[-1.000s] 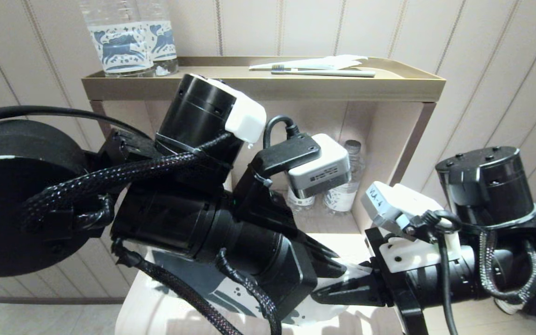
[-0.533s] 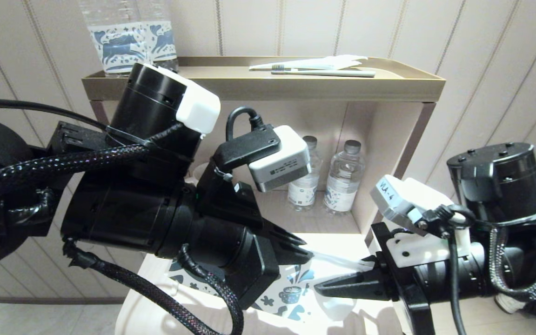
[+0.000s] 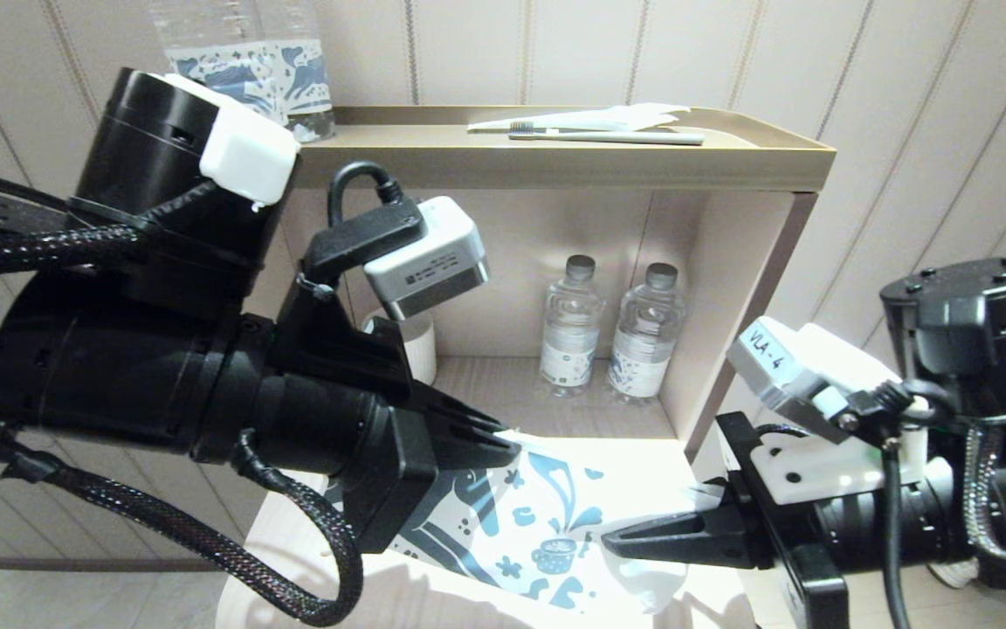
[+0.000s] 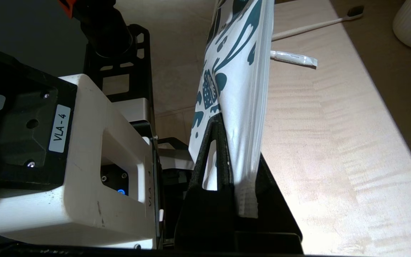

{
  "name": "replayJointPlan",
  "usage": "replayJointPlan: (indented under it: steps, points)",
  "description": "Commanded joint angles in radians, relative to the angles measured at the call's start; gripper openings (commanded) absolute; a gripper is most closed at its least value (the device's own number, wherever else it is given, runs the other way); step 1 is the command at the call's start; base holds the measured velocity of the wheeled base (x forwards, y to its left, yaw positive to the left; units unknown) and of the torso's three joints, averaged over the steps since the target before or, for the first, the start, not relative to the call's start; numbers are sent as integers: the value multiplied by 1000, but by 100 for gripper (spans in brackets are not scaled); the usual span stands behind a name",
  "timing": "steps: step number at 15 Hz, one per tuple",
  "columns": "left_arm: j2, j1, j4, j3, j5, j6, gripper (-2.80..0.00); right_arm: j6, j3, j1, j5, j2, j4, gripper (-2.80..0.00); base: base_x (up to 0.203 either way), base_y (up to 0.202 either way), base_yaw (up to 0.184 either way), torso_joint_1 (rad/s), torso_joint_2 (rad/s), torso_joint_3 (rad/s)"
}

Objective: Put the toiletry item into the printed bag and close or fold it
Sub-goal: Open the storage bag

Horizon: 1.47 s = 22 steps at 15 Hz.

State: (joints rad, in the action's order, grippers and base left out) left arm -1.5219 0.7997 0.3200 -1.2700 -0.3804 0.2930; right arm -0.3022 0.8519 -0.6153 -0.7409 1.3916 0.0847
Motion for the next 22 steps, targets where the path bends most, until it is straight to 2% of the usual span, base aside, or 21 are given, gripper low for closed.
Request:
replayJointPlan:
  steps: [1,6,14,22]
  points:
    - [57,-18,30,7,-2,2,-280,-3,-1,-3,-5,-10,0,-280,0,0,0,0,0,0]
    - [132,-49,66,36,1,3,-280,-5,-16,-12,-5,-39,0,-280,0,0,0,0,0,0]
    - [266,-161,68,133,-1,3,-280,-6,-17,-12,-5,-46,-2,-280,0,0,0,0,0,0]
    - [330,-208,59,190,-9,-2,-280,-6,-25,-12,-5,-42,1,-280,0,0,0,0,0,0]
